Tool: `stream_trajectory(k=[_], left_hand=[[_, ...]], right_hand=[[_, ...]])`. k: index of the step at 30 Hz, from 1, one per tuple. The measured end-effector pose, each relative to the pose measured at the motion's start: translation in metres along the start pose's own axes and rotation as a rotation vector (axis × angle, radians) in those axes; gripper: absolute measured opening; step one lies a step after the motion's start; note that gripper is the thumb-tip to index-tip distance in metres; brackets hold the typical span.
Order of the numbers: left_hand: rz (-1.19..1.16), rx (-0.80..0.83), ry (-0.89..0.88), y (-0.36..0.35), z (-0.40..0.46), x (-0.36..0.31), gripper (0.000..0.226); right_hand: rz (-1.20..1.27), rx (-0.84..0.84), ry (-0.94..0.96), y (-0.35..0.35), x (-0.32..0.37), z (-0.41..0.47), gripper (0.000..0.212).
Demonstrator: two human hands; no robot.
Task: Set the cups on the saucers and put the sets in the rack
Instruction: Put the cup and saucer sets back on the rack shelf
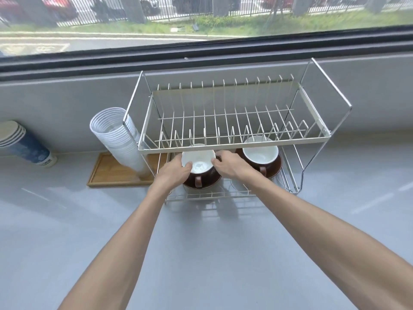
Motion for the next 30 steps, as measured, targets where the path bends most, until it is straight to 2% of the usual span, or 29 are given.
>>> stream_trajectory(k=[8, 11, 13, 17, 23, 30], left_hand=[[0.145, 0.053, -0.078, 0.012, -0.036, -0.025, 0.051], [0.256, 0.056, -0.147, 0.008, -0.049, -0.046, 0.052], [0.340, 0.039, -0.184, 0.003, -0.058, -0.062, 0.051], [0.446, -0.037, -0.256, -0.009, -0.075, -0.100, 0.045], [0.323, -0.121, -0.353, -0.038, -0.065, -0.128, 0.049], [0.180, -0.160, -0.322, -0.063, -0.039, -0.143, 0.053]], right_hand=[[-0.180, 0.006, 0.030, 0.017, -0.009, -0.043, 0.031], [-0.254, -0.041, 0.057, 0.026, -0.016, -0.058, 0.030], [-0.292, -0.081, 0.056, 0.031, -0.025, -0.067, 0.038], [-0.359, -0.236, 0.050, 0.046, -0.046, -0.078, 0.042], [-0.348, -0.428, 0.062, 0.069, -0.077, -0.085, 0.043], [-0.223, -0.475, 0.019, 0.088, -0.108, -0.062, 0.047]])
Point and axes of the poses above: each hand's wrist, its own z-axis towards the middle knuckle, its own y-axis out of the back of the hand, x = y × z, the point moved 9 cm from there along z, towards the middle knuckle, and after that the axes turned 10 degrees about -y, right-handed, at the moved point
